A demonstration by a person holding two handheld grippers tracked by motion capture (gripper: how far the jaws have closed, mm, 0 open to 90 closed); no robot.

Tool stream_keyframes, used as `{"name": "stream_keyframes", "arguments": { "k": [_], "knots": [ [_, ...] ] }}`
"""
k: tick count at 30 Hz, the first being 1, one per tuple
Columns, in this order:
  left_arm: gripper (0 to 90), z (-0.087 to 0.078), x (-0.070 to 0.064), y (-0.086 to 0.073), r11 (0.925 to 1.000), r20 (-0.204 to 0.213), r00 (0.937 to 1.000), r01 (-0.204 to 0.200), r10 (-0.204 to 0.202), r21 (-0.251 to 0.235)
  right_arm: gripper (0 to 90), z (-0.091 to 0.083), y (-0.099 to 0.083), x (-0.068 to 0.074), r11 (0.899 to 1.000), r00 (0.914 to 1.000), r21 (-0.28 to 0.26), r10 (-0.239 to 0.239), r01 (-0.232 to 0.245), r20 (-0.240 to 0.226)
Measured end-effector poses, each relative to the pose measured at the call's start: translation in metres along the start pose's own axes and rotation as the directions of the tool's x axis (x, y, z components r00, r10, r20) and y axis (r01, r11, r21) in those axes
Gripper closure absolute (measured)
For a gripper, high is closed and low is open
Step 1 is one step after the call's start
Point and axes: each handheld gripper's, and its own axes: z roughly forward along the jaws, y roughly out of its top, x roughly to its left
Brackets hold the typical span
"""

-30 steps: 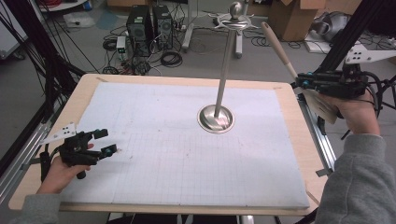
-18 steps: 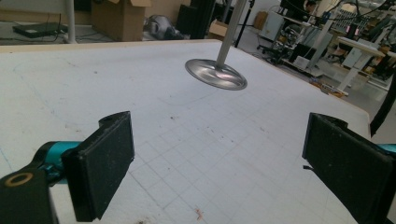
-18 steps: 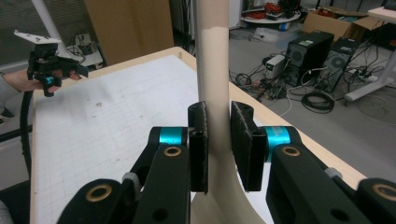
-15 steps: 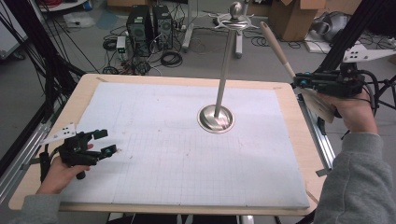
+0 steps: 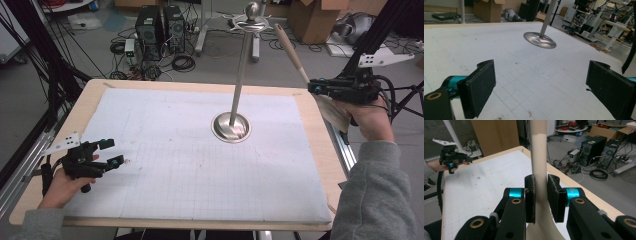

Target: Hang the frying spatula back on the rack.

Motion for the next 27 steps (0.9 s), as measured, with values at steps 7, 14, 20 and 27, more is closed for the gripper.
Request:
{"name": "stream_keyframes", "arguments": {
  "k": [7,14,20,27],
  "knots": [
    [9.6,-0.001,-0.001,0.000,1.0000,-0.002,1.0000,-0.003,0.003,0.001,77.4,0.004,-0.003,-0.001,1.000,1.0000,0.002,0.004,-0.004,-0.009],
    [9.6,0.000,-0.001,-0.001,1.0000,-0.003,1.0000,-0.002,0.002,0.003,77.4,0.009,-0.009,-0.003,1.000,0.9997,-0.002,0.014,-0.014,-0.020],
    [9.6,0.001,-0.001,-0.001,1.0000,-0.003,1.0000,0.000,0.000,0.005,77.4,0.013,-0.011,-0.004,1.000,0.9996,-0.002,0.012,-0.012,-0.026],
    [9.6,0.001,-0.001,-0.001,1.0000,-0.004,1.0000,0.000,0.000,0.006,77.4,0.020,-0.012,-0.004,1.000,0.9988,0.003,0.017,-0.017,-0.047]
  ]
}}
